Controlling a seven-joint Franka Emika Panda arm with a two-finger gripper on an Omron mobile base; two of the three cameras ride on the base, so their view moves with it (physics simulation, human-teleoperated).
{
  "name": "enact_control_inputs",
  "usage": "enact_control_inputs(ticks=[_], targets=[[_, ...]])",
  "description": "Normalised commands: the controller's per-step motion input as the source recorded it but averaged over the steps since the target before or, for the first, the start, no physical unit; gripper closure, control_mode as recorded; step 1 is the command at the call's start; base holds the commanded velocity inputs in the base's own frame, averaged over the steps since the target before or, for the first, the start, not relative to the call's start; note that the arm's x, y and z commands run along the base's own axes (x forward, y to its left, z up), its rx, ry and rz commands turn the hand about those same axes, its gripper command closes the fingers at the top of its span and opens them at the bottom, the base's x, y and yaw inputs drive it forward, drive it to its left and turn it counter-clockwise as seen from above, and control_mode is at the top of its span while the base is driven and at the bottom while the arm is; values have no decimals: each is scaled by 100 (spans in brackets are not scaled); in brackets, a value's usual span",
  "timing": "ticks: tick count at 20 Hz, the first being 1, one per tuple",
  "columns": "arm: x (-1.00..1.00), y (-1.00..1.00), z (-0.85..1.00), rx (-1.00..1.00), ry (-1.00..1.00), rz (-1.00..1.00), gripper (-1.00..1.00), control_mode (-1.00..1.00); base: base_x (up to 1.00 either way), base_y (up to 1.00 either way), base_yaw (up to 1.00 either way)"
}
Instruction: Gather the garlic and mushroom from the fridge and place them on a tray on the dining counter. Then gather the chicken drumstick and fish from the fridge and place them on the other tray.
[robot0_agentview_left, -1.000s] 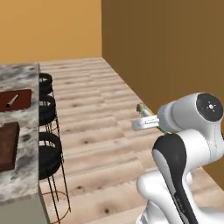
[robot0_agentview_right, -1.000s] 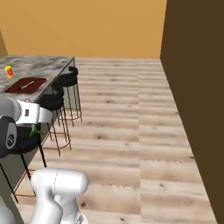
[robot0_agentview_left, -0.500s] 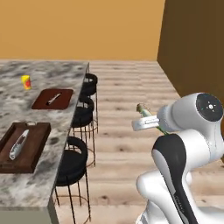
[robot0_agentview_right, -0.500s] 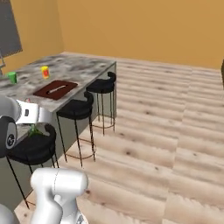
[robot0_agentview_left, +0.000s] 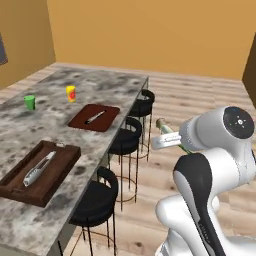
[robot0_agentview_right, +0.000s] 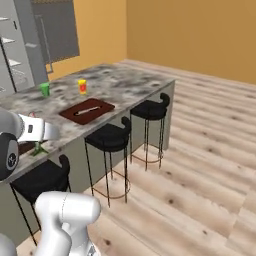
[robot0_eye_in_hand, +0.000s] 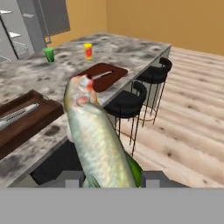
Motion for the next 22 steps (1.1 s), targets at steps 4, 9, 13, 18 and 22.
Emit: enact_control_inputs(ticks=[4, 9, 13, 18, 22], targets=[[0, 0, 0, 0, 0, 0, 100, 100, 40, -58, 45], [0, 0, 0, 0, 0, 0, 100, 100, 39, -56, 45], [0, 0, 0, 0, 0, 0, 100, 100, 40, -55, 45], [0, 0, 0, 0, 0, 0, 100, 100, 39, -56, 45], [0, 0, 0, 0, 0, 0, 100, 100, 36, -55, 46]])
